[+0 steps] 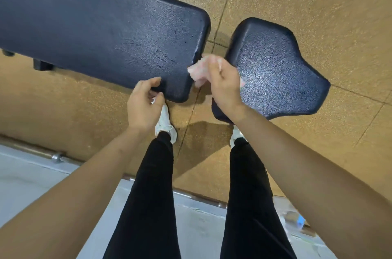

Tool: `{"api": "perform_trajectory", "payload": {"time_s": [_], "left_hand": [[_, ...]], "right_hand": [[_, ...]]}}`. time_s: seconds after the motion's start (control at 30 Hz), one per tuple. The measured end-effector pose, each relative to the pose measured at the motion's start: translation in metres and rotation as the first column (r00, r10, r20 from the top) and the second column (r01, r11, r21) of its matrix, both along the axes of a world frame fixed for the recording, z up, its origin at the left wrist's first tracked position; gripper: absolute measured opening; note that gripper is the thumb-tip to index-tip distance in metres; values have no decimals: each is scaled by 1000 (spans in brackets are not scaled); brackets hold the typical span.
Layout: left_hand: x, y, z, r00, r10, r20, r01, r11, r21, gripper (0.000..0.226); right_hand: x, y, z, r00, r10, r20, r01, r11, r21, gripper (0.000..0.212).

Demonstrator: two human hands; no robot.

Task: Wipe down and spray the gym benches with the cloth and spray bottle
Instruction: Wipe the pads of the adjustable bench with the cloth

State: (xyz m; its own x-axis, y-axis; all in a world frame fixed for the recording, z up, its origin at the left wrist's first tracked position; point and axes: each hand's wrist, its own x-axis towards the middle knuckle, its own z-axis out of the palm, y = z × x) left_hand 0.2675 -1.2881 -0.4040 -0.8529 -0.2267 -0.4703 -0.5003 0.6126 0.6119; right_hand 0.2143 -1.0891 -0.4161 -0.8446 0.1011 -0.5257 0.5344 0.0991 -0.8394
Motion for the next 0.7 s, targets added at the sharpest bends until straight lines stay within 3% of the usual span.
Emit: {"api": "perform_trajectory", "payload": {"time_s": [0.07, 0.13, 0.2, 0.27, 0.4, 0.5, 0.6, 0.7], "left_hand": [[-9, -18, 1, 1000, 16, -10, -16, 1000, 19, 36], [-18, -34, 2, 999, 28, -16, -27, 999, 38, 34], [-25, -48, 2, 999, 43, -23, -41, 997, 63, 31], [-28, -58, 1, 998, 57, -26, -54, 994, 98, 29], [-28, -61, -4, 999, -52, 3, 51, 986, 159, 39], [-30, -52, -8, 975, -215, 63, 213, 976, 44, 50], [-39, -44, -12, 965, -209, 156, 223, 971, -80, 37], [-46, -45, -15, 949, -242, 203, 273, 951, -143, 12]], "right_hand": [[-4, -18, 13, 993, 41, -112, -43, 999, -19, 49], [-5, -41, 22, 954, 251, -165, -237, 966, 100, 50], [-2, -64, 18, 840, 529, -117, -495, 837, 232, 57], [2, -79, 8, 744, 667, -22, -634, 717, 289, 68], [5, -88, -2, 856, 515, -55, -436, 774, 459, 39], [2, -87, -3, 901, 434, 14, -383, 778, 497, 39], [-8, -85, -10, 865, 476, 156, -465, 648, 604, 45], [-24, -90, -7, 798, 543, 263, -550, 476, 686, 28]]}}
